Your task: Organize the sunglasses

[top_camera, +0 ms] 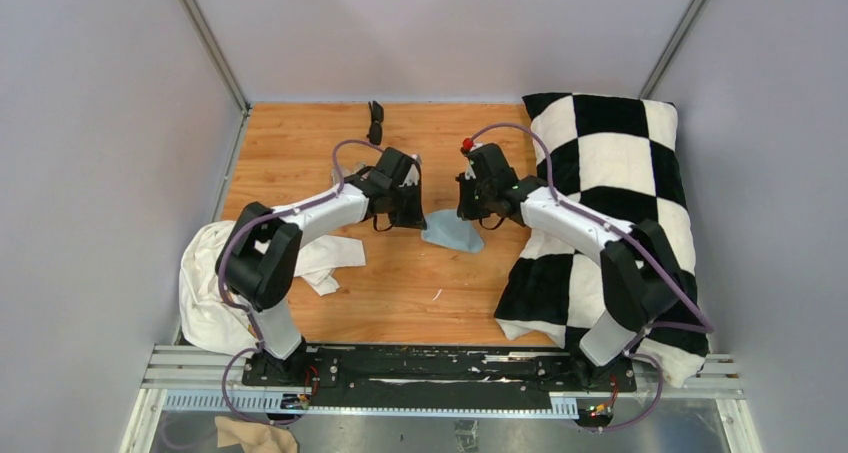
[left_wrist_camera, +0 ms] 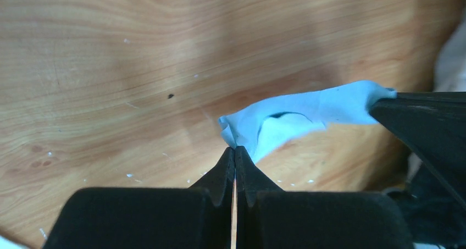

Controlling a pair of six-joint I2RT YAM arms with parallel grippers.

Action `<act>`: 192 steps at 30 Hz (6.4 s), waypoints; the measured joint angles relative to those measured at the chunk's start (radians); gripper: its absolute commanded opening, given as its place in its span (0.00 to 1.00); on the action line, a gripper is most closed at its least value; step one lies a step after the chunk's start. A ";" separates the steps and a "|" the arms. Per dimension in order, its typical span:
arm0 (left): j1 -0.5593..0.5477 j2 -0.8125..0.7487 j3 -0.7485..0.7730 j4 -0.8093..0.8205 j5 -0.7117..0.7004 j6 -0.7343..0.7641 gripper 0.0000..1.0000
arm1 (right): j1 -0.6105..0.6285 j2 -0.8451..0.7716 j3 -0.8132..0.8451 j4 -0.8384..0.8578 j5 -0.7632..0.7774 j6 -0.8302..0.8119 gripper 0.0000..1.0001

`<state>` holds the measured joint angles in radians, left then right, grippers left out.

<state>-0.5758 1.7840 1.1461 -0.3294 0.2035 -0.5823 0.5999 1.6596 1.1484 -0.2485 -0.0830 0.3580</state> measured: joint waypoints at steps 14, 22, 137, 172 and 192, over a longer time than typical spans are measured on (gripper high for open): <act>0.000 -0.286 0.029 0.049 0.033 0.108 0.00 | 0.007 -0.254 -0.072 -0.003 -0.023 -0.012 0.00; 0.000 -0.343 -0.153 0.181 0.141 0.198 0.00 | 0.007 -0.333 -0.154 0.027 0.039 -0.004 0.00; -0.029 -0.148 -0.034 0.119 -0.330 0.183 0.46 | -0.046 -0.261 -0.187 0.099 0.192 0.003 0.51; -0.087 -0.157 -0.364 0.280 -0.117 -0.091 0.24 | 0.074 -0.146 -0.414 0.153 0.054 0.469 0.32; -0.088 -0.156 -0.347 0.263 -0.142 -0.087 0.37 | 0.074 -0.124 -0.402 0.165 0.043 0.472 0.24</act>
<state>-0.6636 1.6276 0.7990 -0.0666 0.0620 -0.6689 0.6743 1.5352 0.7460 -0.0837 -0.0402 0.8303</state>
